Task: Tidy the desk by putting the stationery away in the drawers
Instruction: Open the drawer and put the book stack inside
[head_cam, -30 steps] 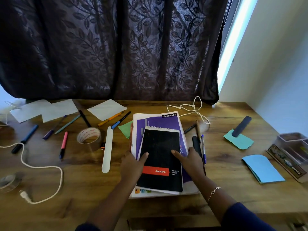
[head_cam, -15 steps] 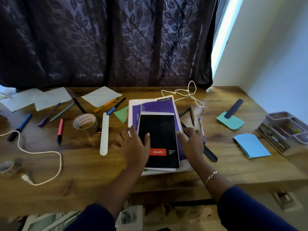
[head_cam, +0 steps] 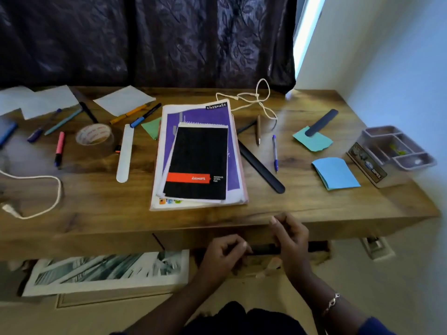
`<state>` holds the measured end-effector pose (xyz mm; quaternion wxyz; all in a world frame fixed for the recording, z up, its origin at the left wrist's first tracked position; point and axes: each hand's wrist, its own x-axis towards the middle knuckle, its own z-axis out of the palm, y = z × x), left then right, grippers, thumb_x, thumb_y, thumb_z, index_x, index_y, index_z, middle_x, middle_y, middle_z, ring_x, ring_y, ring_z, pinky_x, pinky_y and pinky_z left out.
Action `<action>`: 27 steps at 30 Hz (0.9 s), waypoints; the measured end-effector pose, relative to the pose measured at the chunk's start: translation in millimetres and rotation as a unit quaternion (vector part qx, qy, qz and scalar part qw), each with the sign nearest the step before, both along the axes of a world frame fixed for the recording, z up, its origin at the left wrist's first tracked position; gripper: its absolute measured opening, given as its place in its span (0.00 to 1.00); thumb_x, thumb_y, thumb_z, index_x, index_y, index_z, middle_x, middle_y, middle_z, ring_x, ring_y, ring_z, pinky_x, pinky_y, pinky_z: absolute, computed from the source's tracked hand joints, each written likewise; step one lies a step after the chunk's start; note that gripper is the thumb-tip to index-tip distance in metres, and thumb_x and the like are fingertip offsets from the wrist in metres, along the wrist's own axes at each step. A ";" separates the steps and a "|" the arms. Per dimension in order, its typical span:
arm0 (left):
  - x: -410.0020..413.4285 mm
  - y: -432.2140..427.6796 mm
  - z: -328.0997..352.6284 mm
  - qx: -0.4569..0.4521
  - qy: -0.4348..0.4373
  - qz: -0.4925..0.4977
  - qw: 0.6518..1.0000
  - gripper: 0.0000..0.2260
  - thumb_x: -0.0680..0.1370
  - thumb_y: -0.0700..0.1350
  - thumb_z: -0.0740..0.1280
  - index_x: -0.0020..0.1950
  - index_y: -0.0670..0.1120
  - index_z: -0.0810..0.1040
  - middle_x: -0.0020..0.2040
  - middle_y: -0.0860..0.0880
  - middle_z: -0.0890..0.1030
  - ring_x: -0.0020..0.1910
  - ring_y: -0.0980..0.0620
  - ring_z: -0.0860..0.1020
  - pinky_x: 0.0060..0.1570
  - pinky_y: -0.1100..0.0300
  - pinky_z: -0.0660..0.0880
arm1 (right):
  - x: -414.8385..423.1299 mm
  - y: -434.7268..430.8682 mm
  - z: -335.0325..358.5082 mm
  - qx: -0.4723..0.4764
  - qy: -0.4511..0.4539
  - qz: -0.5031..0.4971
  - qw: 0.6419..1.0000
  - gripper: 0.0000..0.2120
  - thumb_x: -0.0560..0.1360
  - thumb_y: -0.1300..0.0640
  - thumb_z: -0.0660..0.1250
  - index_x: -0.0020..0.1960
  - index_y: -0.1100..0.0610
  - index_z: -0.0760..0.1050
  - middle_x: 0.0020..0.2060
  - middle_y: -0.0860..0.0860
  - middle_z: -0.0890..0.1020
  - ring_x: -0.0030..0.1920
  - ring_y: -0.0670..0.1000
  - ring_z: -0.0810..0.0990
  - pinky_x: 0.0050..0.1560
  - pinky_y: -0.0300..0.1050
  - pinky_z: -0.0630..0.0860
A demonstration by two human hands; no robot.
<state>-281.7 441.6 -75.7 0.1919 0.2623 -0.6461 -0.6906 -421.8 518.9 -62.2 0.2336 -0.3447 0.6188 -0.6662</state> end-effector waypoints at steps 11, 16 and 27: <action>-5.4 -26.8 -77.8 0.443 -0.142 0.302 0.832 0.11 0.77 0.32 0.57 0.34 0.39 0.70 0.23 0.44 0.75 0.32 0.47 0.70 0.30 0.57 0.74 | -26.2 21.2 -89.7 0.289 -0.496 -0.159 0.803 0.11 0.77 0.69 0.56 0.37 0.63 0.71 0.29 0.57 0.72 0.32 0.53 0.70 0.35 0.42 0.69; -6.7 -39.2 -87.5 0.473 -0.080 0.360 0.800 0.13 0.75 0.28 0.51 0.35 0.41 0.65 0.37 0.41 0.70 0.37 0.44 0.73 0.45 0.51 0.73 | -48.0 6.7 -105.9 0.222 -0.550 -0.193 0.781 0.10 0.74 0.72 0.54 0.43 0.62 0.71 0.34 0.56 0.75 0.35 0.53 0.73 0.30 0.40 0.78; 0.8 -24.8 -98.5 0.459 -0.120 0.350 0.808 0.13 0.73 0.28 0.49 0.37 0.40 0.68 0.38 0.43 0.73 0.38 0.48 0.73 0.41 0.52 0.72 | -53.1 8.2 -113.1 0.179 -0.578 -0.193 0.772 0.10 0.74 0.72 0.52 0.38 0.62 0.67 0.39 0.57 0.71 0.38 0.56 0.72 0.31 0.41 0.78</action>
